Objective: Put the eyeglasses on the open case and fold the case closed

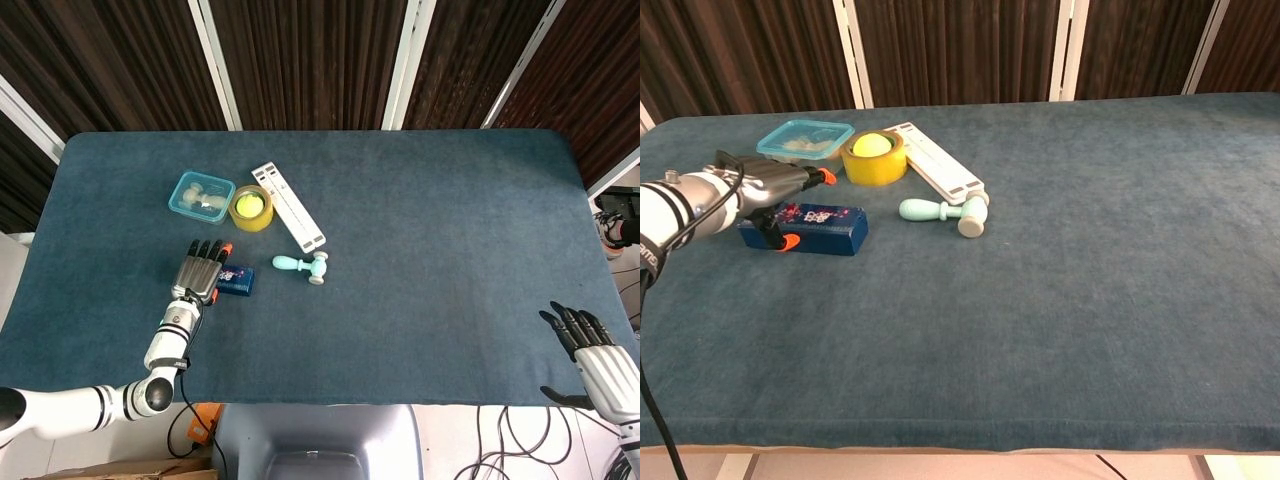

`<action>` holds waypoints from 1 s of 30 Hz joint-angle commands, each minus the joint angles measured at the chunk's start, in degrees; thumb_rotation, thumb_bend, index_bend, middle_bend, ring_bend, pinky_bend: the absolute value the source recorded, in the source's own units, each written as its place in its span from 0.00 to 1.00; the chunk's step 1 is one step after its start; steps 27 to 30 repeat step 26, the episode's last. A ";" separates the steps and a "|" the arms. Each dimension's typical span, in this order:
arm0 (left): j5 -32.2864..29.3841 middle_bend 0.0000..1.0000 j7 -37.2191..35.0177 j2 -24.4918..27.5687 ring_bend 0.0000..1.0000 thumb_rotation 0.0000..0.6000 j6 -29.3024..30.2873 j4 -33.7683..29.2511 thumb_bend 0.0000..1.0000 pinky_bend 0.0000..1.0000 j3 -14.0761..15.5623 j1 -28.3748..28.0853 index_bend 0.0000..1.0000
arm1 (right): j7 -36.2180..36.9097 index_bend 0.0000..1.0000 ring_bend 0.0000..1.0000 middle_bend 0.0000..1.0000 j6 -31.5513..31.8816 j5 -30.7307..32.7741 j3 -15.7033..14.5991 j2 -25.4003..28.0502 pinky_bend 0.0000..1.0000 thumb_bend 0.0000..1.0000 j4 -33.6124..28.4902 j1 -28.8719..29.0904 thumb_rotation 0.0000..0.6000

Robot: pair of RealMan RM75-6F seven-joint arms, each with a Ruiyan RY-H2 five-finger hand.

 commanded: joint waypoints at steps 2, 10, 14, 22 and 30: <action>6.01 0.00 -4.18 4.30 0.00 1.00 4.10 -5.99 0.37 0.04 0.92 2.90 0.00 | -0.21 0.00 0.00 0.00 -0.21 -0.07 -0.07 -0.06 0.00 0.25 0.01 0.07 1.00; 34.66 0.00 -26.36 19.25 0.00 1.00 19.27 -21.96 0.37 0.03 14.27 20.69 0.00 | -2.54 0.00 0.00 0.00 -0.94 0.10 -0.21 -0.84 0.00 0.25 -0.27 0.18 1.00; 49.77 0.00 -37.46 22.36 0.00 1.00 31.99 -19.17 0.38 0.02 22.59 31.97 0.00 | -4.39 0.00 0.00 0.00 -1.00 0.15 -0.18 -1.53 0.00 0.25 -0.58 0.13 1.00; 57.40 0.00 -48.19 20.76 0.00 1.00 41.62 -9.00 0.38 0.00 22.79 40.83 0.00 | -6.43 0.00 0.00 0.00 -0.83 -0.69 -0.42 -2.55 0.00 0.25 -1.24 0.08 1.00; 58.75 0.00 -50.53 20.87 0.00 1.00 41.70 -7.47 0.37 0.00 21.34 41.73 0.00 | -6.81 0.00 0.00 0.00 -0.91 -0.85 -0.50 -2.75 0.00 0.25 -1.08 0.13 1.00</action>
